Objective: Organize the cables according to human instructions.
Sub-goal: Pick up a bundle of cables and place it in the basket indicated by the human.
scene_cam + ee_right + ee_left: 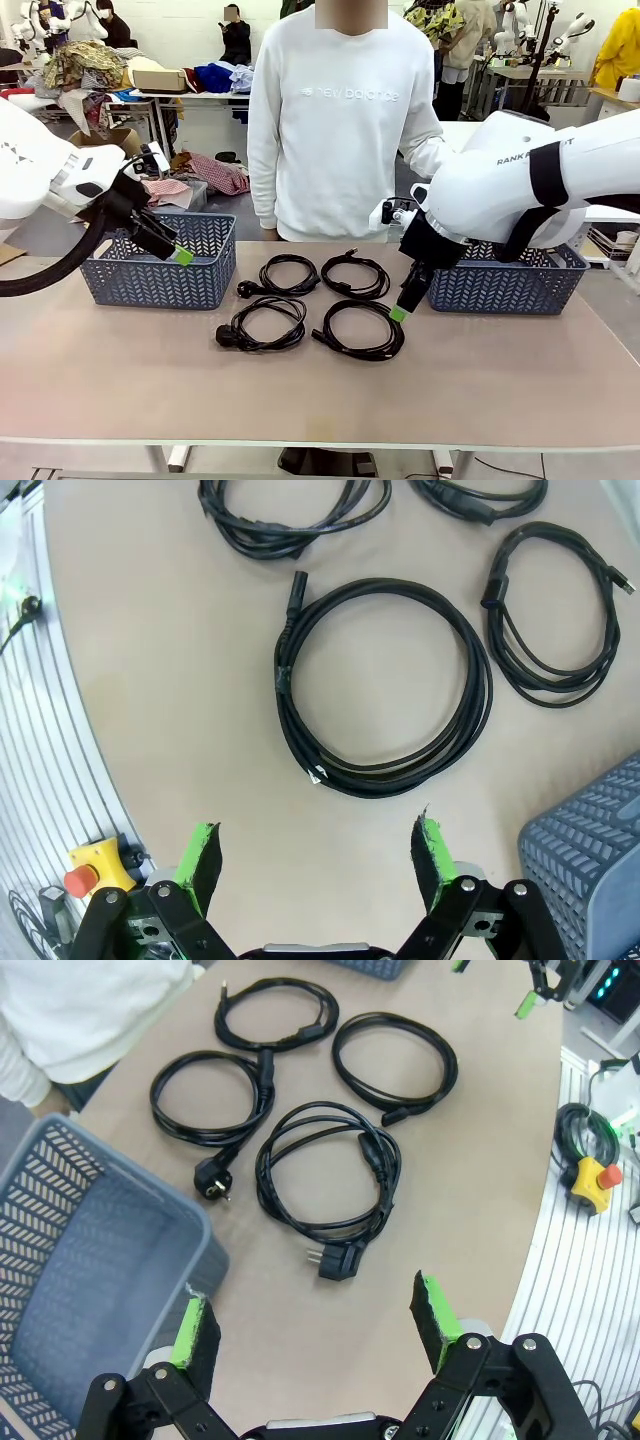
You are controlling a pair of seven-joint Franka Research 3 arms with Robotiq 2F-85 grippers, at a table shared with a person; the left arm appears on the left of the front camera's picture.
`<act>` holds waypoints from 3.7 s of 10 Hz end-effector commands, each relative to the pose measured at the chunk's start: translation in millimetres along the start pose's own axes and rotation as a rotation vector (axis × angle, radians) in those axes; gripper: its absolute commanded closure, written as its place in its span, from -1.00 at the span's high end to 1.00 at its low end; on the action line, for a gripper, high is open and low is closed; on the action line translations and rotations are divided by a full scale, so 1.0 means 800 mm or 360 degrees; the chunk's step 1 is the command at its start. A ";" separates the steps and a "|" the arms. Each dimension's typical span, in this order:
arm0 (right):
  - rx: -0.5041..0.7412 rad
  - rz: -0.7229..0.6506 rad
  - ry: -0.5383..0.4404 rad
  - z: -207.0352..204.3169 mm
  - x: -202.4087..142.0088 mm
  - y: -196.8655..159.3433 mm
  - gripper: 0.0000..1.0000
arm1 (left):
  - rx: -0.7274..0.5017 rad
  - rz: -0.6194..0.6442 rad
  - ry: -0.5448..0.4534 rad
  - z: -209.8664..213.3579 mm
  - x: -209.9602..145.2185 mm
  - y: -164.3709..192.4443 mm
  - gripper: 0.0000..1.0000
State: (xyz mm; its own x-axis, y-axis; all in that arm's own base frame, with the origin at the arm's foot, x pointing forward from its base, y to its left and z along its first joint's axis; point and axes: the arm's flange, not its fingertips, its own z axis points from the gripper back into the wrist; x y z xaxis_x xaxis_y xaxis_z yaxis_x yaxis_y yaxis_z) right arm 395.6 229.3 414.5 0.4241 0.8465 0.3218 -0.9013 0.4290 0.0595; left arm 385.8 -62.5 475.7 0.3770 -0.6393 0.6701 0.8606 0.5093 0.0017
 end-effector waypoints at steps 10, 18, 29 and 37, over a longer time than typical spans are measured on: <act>-0.0014 0.0244 0.0294 -0.116 0.070 0.008 1.00 | -0.0028 -0.0022 -0.0037 -0.003 -0.003 0.004 1.00; 0.0004 0.0247 0.0354 -0.166 0.093 0.020 1.00 | -0.0028 -0.0022 -0.0037 -0.003 -0.003 0.004 1.00; 0.0044 0.0236 0.0425 -0.189 0.108 0.043 1.00 | -0.0028 -0.0022 -0.0037 -0.003 -0.003 0.004 1.00; 0.0077 0.0209 0.0501 -0.188 0.108 0.045 0.51 | -0.0028 -0.0022 -0.0037 -0.003 -0.003 0.004 1.00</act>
State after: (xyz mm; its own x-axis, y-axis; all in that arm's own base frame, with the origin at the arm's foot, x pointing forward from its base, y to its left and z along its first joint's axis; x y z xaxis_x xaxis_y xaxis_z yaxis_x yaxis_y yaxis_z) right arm 411.7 362.2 298.6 0.2767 0.9596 0.0510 -0.9586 0.2719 0.0846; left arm 386.2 -62.0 474.8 0.3746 -0.6355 0.6752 0.8617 0.5075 -0.0004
